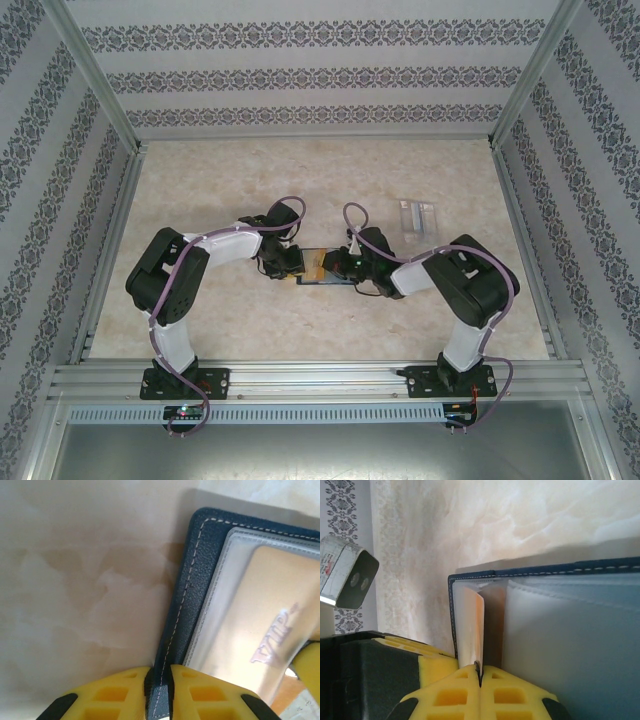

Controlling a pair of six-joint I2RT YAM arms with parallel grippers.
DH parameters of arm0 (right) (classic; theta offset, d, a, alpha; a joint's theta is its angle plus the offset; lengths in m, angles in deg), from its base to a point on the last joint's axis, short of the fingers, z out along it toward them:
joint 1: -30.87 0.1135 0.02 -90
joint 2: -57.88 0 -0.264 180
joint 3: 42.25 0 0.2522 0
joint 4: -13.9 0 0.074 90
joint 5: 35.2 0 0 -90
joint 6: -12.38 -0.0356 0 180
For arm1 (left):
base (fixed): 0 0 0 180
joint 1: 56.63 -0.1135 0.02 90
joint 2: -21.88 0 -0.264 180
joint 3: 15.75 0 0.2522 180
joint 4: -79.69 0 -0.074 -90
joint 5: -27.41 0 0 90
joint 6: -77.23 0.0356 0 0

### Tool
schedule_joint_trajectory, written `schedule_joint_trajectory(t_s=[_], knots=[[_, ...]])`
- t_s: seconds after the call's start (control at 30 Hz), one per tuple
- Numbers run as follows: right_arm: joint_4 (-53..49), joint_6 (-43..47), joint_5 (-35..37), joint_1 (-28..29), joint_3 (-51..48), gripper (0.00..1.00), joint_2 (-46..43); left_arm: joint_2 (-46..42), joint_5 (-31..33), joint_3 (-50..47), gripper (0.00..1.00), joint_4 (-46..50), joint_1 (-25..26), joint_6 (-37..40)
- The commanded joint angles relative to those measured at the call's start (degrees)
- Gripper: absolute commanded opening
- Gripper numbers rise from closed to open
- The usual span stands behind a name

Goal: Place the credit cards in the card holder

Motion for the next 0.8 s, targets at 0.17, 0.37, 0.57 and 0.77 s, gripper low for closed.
schedule_joint_trajectory(t_s=[0.17, 0.37, 0.57, 0.77], knots=[[-3.2, -0.4, 1.2, 2.6, 2.3, 0.01, 2.7, 2.1, 4.3, -2.2, 0.21, 4.1, -1.6, 1.0], [-10.7, 3.6, 4.0, 2.1, 2.0, 0.14, -2.1, 1.4, 5.1, -2.7, 0.21, 4.2, -1.6, 0.9], [-16.2, 6.8, 6.0, 1.0, 1.8, 0.19, -5.8, 1.5, 5.0, -2.6, 0.22, 4.1, -1.6, 1.0], [-16.4, 7.0, 4.9, 0.7, 1.8, 0.14, -5.3, 1.7, 4.8, -2.8, 0.21, 3.8, -1.6, 1.2]])
